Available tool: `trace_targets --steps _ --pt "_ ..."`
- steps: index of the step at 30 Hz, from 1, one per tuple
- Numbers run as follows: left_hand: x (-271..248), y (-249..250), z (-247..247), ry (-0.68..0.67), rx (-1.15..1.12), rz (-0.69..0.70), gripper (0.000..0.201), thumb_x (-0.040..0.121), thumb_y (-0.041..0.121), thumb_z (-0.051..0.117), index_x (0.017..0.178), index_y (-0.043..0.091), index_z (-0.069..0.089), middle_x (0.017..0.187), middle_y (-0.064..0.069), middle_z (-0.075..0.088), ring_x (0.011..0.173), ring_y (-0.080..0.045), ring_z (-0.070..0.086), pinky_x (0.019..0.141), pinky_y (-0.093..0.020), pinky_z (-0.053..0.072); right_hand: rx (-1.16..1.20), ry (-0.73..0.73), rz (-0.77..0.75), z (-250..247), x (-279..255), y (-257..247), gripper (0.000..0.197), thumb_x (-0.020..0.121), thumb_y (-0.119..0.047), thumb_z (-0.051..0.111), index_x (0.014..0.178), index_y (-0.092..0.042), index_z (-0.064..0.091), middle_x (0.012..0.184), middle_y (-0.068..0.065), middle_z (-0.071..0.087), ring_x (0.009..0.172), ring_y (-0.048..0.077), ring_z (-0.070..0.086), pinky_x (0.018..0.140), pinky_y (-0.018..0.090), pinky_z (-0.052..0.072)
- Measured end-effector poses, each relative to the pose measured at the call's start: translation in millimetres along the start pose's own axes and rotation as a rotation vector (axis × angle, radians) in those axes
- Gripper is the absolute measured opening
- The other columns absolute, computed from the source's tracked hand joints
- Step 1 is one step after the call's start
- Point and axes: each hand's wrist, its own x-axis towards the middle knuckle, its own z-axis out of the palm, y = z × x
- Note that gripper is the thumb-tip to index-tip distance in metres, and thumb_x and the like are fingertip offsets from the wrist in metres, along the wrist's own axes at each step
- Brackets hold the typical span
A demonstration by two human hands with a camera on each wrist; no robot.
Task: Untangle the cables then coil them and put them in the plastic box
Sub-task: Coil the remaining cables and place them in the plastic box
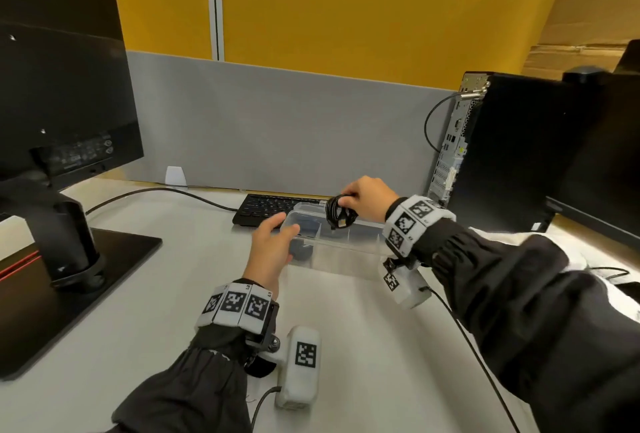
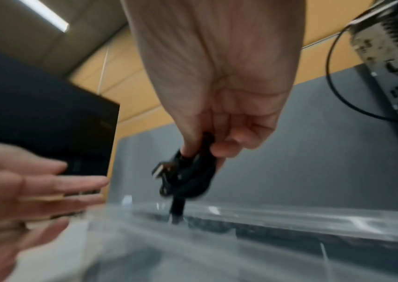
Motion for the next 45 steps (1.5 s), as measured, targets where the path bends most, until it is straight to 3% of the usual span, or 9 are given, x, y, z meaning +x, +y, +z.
trace_targets --steps 6,11,14,17,24,31,37,41,45 --pt "8.6 -10.4 2.9 -0.072 0.072 -0.087 0.044 0.093 0.012 0.051 0.135 0.018 0.042 0.139 -0.01 0.042 0.117 -0.022 0.047 0.09 -0.033 0.044 -0.294 -0.236 0.047 42.7 17.6 -10.0 0.035 0.093 -0.031 0.054 0.105 0.0 0.065 0.092 0.013 0.064 0.079 0.024 0.057 0.071 0.031 0.047" --pt "12.5 -14.3 2.1 -0.066 0.043 -0.091 0.049 0.092 0.007 0.051 0.138 0.017 0.039 0.14 -0.013 0.042 0.115 -0.021 0.051 0.084 -0.028 0.047 -0.36 -0.277 0.033 54.3 21.0 -17.3 0.03 0.092 -0.023 0.054 0.116 -0.007 0.063 0.109 0.011 0.067 0.092 0.027 0.062 0.078 0.032 0.052" --pt "12.4 -16.1 2.3 -0.065 -0.001 -0.098 0.05 0.092 0.004 0.05 0.139 0.017 0.038 0.138 -0.013 0.044 0.111 -0.02 0.054 0.081 -0.026 0.048 -0.388 -0.246 0.018 51.1 19.9 -22.8 0.039 0.093 -0.023 0.054 0.122 0.002 0.051 0.105 0.014 0.059 0.091 0.027 0.06 0.071 0.029 0.045" --pt "11.9 -15.7 1.5 -0.064 -0.007 -0.101 0.05 0.091 0.002 0.049 0.138 0.017 0.039 0.136 -0.013 0.046 0.111 -0.021 0.054 0.085 -0.027 0.048 -0.482 -0.207 -0.013 45.4 19.2 -23.1 0.031 0.09 -0.023 0.058 0.11 -0.001 0.058 0.085 0.009 0.054 0.071 0.022 0.054 0.061 0.027 0.044" --pt "10.1 -15.8 0.5 -0.064 -0.052 -0.112 0.047 0.092 -0.001 0.047 0.136 0.014 0.042 0.121 -0.015 0.055 0.096 -0.016 0.057 0.075 -0.022 0.049 -0.484 -0.185 0.017 40.0 18.7 -16.6 0.033 0.081 -0.024 0.07 0.106 -0.005 0.06 0.075 0.002 0.052 0.074 0.022 0.055 0.075 0.033 0.053" --pt "9.4 -15.9 0.7 -0.062 -0.071 -0.118 0.048 0.091 -0.003 0.046 0.136 0.014 0.043 0.103 -0.007 0.058 0.091 -0.013 0.058 0.075 -0.023 0.049 -0.345 -0.326 0.018 33.0 17.7 -7.6 0.039 0.074 -0.036 0.076 0.103 -0.012 0.07 0.103 0.004 0.069 0.099 0.024 0.063 0.091 0.037 0.051" --pt "7.1 -13.7 -1.4 -0.067 -0.066 -0.135 0.046 0.091 -0.002 0.046 0.134 0.014 0.044 0.118 -0.013 0.057 0.099 -0.017 0.058 0.075 -0.024 0.049 -0.036 -0.124 -0.122 -38.8 -60.7 1.7 0.037 0.091 -0.04 0.054 0.122 -0.019 0.059 0.117 -0.002 0.06 0.107 0.015 0.055 0.093 0.026 0.041" --pt "6.3 -12.2 -0.7 -0.05 -0.011 -0.113 0.043 0.092 0.0 0.046 0.133 0.012 0.047 0.113 -0.01 0.055 0.097 -0.016 0.054 0.076 -0.026 0.047 -0.137 -0.449 -0.093 -63.0 -138.0 39.6 0.035 0.09 -0.044 0.053 0.122 -0.032 0.052 0.105 -0.011 0.059 0.089 0.005 0.056 0.075 0.014 0.04" --pt "1.2 -4.4 -1.2 -0.036 0.097 -0.085 0.038 0.093 0.007 0.049 0.131 0.013 0.049 0.124 -0.007 0.053 0.113 -0.02 0.05 0.096 -0.036 0.045 -0.344 -0.582 0.072 -57.8 -188.1 95.1 0.033 0.088 -0.049 0.054 0.118 -0.038 0.051 0.096 -0.018 0.054 0.081 -0.001 0.05 0.075 0.014 0.036"
